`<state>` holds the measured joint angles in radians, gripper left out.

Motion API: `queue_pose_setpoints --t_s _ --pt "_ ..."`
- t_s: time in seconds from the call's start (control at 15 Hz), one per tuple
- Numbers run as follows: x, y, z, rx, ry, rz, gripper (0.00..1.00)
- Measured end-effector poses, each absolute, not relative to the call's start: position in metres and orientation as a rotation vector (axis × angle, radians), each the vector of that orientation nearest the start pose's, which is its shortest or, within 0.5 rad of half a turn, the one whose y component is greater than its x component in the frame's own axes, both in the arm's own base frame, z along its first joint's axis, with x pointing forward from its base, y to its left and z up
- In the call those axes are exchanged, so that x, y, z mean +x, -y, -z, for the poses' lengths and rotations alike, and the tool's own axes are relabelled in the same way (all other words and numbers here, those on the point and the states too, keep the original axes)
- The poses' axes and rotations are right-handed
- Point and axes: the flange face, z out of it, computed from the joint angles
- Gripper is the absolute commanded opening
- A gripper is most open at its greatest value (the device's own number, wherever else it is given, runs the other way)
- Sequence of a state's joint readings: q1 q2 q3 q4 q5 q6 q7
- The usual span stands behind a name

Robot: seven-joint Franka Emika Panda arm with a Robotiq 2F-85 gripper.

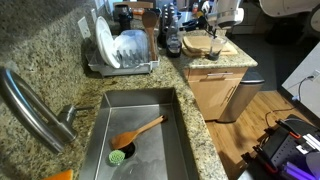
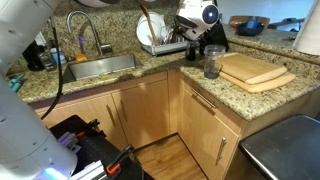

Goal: Move the dish soap closer to the sink

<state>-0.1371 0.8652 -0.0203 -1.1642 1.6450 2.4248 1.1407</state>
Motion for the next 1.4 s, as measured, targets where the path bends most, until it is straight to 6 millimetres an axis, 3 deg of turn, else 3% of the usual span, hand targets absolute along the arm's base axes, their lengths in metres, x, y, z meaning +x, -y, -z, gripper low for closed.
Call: queue_pose_setpoints --t_s 0.33,0.47,0.53,0.6,1.07,1.13,1.4 --pt "0.79 0.103 -0.299 -0.659 -1.83 -0.447 1.0" --pt "0.79 0.103 -0.3 -0.659 -1.828 -0.446 1.0" --pt "0.79 0.103 -0.3 -0.659 -1.827 -0.445 0.75" --pt "0.79 0.103 -0.3 -0.659 -1.827 -0.445 0.73" --pt "0.79 0.107 -0.297 -0.652 -1.832 -0.445 0.23" --pt "0.79 0.107 -0.295 -0.651 -1.834 -0.446 0.17" --pt "0.79 0.109 -0.295 -0.642 -1.838 -0.451 0.11"
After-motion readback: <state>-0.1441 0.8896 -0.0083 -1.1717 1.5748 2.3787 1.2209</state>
